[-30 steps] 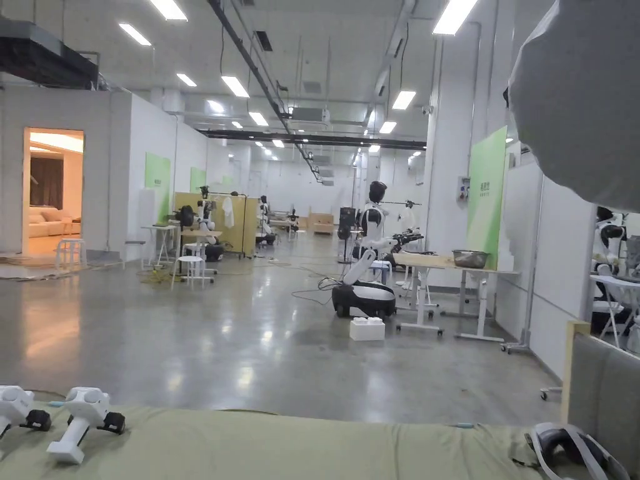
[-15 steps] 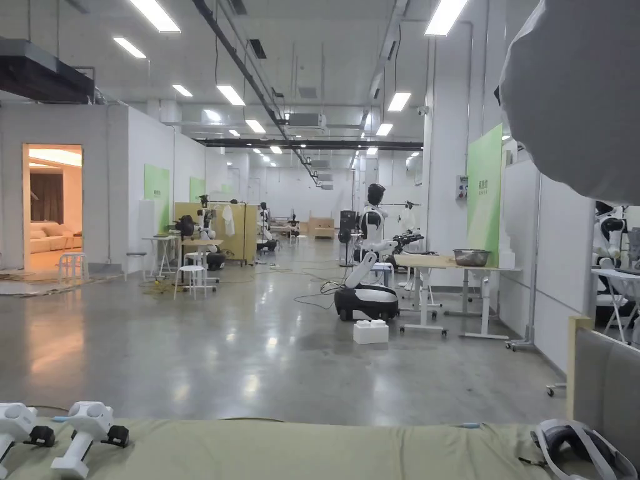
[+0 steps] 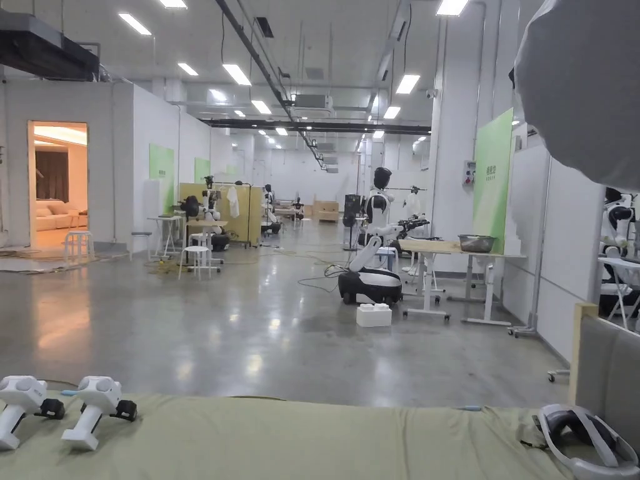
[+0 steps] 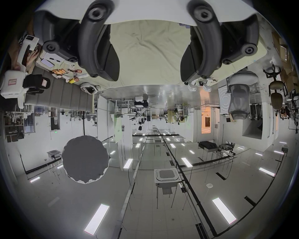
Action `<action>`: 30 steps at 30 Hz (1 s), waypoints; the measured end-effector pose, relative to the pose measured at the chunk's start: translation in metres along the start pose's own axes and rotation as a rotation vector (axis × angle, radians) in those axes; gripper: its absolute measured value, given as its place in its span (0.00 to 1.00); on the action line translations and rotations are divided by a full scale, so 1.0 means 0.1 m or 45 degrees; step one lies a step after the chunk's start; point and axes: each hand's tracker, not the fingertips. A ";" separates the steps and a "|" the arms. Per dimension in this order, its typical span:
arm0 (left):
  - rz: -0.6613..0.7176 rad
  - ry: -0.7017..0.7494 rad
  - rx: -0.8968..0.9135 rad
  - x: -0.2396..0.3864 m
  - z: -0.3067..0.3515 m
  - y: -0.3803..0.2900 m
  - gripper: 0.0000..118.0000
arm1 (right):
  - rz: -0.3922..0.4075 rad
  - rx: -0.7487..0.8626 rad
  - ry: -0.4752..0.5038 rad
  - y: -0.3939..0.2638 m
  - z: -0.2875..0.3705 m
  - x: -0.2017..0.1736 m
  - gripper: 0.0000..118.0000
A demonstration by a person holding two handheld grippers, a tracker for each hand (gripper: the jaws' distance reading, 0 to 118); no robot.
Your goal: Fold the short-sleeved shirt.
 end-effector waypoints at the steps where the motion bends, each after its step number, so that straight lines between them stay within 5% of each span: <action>1: 0.010 -0.003 0.003 0.01 0.02 0.03 0.74 | -0.001 0.003 0.005 0.01 0.00 0.00 0.90; 4: 0.002 -0.003 0.008 0.00 -0.02 -0.01 0.77 | 0.003 0.034 0.013 0.02 0.03 -0.02 0.98; 7: -0.043 0.006 -0.005 0.04 -0.07 -0.01 1.00 | -0.008 0.052 0.052 0.02 0.05 -0.01 0.98; 30: -0.006 0.007 0.007 -0.03 -0.07 -0.05 1.00 | -0.028 0.014 0.056 0.05 0.03 -0.06 1.00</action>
